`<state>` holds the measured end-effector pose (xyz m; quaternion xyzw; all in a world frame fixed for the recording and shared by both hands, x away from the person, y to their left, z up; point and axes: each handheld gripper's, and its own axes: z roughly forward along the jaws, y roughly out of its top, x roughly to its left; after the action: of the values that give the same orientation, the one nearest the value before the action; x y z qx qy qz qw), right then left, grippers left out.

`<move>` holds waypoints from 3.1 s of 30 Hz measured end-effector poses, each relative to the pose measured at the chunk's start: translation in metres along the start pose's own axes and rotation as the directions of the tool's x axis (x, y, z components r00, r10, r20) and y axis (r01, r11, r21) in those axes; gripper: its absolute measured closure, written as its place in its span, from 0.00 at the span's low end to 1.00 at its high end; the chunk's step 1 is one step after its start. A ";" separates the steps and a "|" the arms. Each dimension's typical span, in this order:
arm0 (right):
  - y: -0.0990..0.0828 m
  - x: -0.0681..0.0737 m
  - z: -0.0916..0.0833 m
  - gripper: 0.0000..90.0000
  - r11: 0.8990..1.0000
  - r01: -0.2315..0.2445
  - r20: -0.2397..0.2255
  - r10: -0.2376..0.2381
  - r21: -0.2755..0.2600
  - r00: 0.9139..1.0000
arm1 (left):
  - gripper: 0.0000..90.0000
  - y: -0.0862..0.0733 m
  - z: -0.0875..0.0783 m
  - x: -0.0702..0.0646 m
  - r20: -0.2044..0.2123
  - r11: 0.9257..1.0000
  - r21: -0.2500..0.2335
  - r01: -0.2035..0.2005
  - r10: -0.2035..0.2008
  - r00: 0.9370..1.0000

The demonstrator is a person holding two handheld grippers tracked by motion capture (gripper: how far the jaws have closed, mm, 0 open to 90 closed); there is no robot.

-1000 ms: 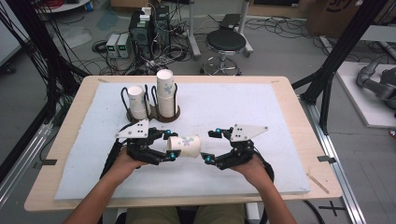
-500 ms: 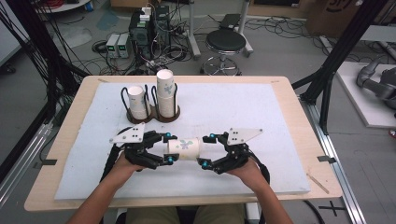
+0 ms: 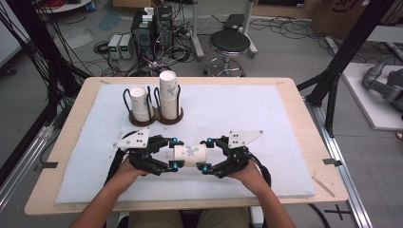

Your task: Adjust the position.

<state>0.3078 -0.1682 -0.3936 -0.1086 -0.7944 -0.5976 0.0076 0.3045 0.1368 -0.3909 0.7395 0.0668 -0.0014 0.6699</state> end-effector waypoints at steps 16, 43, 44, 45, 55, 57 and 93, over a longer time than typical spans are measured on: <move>0.001 -0.001 -0.004 0.42 0.999 -0.023 -0.070 0.021 -0.026 0.997 | 0.40 -0.001 0.000 -0.001 0.012 0.999 0.003 0.037 -0.037 0.999; 0.027 -0.008 -0.013 0.42 0.975 -0.026 0.020 0.022 0.220 1.000 | 0.17 0.009 -0.012 -0.005 -0.138 0.976 0.212 0.051 -0.022 0.990; 0.029 -0.009 -0.013 0.42 0.972 -0.022 0.020 0.018 0.234 1.000 | 0.17 0.010 -0.011 -0.005 -0.138 0.975 0.219 0.050 -0.020 0.990; 0.032 -0.009 -0.013 0.42 0.969 -0.018 0.020 0.014 0.246 1.000 | 0.17 0.012 -0.011 -0.004 -0.134 0.972 0.230 0.045 -0.014 0.991; 0.065 -0.007 -0.005 0.42 0.909 0.043 0.003 -0.049 0.414 0.999 | 0.17 0.025 -0.002 -0.001 -0.124 0.945 0.327 0.029 0.012 0.992; 0.071 -0.006 -0.003 0.42 0.892 0.056 0.004 -0.064 0.449 0.998 | 0.17 0.028 -0.001 -0.001 -0.123 0.941 0.336 0.023 0.019 0.992; 0.119 0.013 0.048 0.42 0.614 0.202 -0.074 -0.227 0.763 0.971 | 0.28 0.029 0.029 0.001 -0.065 0.874 0.485 0.007 0.029 0.997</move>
<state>0.3227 -0.0897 -0.2928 -0.0084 -0.9793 -0.2000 -0.0304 0.3109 0.1050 -0.3657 0.8836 0.0836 0.0117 0.4605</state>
